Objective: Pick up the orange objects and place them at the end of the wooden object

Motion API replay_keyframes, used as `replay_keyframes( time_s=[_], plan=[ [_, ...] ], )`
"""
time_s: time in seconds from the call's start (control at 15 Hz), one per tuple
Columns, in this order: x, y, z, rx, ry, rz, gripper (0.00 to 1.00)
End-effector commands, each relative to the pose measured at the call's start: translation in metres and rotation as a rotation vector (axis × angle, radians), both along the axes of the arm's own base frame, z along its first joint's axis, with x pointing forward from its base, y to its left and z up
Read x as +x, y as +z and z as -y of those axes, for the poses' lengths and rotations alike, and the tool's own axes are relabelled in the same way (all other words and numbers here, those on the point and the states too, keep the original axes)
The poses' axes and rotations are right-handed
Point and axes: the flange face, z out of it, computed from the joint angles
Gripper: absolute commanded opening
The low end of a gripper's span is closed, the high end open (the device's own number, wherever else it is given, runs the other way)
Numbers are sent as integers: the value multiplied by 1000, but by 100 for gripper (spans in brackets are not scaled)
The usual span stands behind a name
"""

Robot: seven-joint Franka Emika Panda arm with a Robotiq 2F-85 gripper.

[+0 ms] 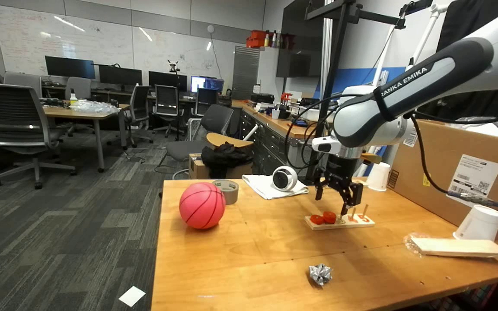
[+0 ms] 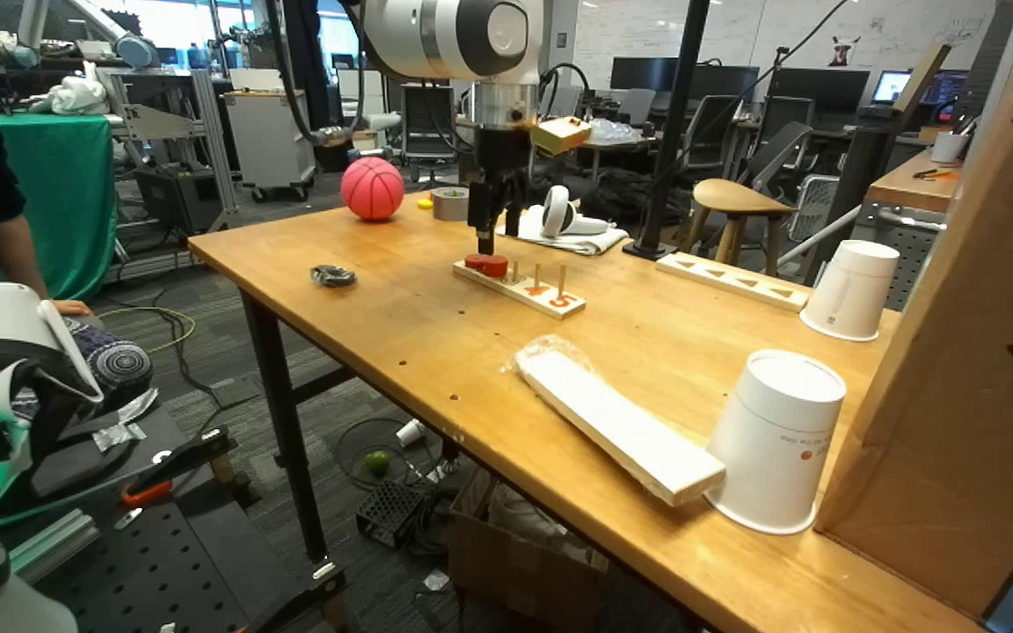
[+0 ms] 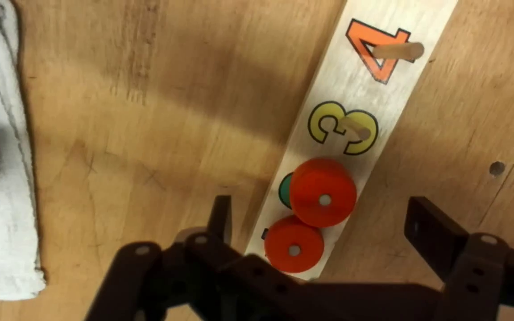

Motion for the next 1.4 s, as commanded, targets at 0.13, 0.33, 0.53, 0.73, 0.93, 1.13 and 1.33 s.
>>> replay_keyframes(
  time_s=[0.13,0.33,0.53,0.73,0.93,1.13,1.33],
  plan=[
    [19,-5,0,4,7,-28,100],
    [20,-11,0,2,-2,-36,100],
    [17,-13,3,5,-11,-39,100],
    [14,-11,5,10,-22,-32,100],
    [10,-8,5,20,-30,-17,100],
    [4,-7,1,32,-33,-13,100],
    [-1,-9,-6,30,-32,-14,100]
  ],
)
